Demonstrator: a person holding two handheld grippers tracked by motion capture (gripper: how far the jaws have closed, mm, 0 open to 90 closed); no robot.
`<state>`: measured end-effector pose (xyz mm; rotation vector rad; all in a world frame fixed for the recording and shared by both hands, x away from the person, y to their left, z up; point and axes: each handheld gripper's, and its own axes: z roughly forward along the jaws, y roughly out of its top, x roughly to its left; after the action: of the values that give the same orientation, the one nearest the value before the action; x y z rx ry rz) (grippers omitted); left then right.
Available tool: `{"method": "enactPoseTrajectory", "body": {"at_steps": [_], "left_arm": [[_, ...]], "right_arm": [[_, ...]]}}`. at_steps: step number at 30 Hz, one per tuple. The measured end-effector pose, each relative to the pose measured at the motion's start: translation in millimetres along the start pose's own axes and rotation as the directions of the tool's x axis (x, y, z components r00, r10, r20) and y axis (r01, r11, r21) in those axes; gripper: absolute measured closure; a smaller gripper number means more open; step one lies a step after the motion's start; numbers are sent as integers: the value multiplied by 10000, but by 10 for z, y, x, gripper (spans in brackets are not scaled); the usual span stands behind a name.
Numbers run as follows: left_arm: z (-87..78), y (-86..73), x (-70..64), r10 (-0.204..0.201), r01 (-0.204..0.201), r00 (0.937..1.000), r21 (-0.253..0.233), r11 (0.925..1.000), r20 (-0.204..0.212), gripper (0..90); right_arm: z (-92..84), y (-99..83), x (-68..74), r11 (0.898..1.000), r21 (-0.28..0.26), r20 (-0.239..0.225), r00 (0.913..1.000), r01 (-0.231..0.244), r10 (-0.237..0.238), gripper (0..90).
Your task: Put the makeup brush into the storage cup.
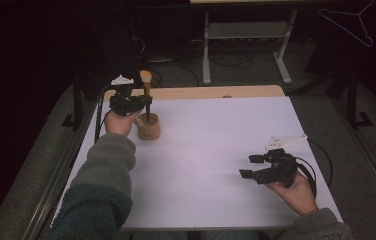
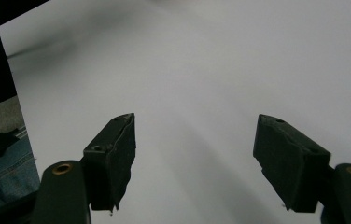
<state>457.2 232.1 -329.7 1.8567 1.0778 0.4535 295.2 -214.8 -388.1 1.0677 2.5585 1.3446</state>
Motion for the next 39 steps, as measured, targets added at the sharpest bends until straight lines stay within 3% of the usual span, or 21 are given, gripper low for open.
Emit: {"method": "enactPoseTrajectory", "body": {"at_steps": [14, 33, 39], "left_arm": [[104, -138, 17, 10, -7, 9999, 211, 9998, -164, 739], [222, -352, 74, -393, 400, 9990, 364, 9985, -191, 737], [224, -373, 84, -267, 276, 9994, 452, 9986, -215, 736]], "right_arm": [[14, 6, 18, 10000, 11, -130, 9999, 52, -51, 288], [30, 2, 30, 10000, 70, -289, 9996, 44, -42, 288], [34, 2, 27, 10000, 48, -314, 9995, 31, -29, 287]]}}
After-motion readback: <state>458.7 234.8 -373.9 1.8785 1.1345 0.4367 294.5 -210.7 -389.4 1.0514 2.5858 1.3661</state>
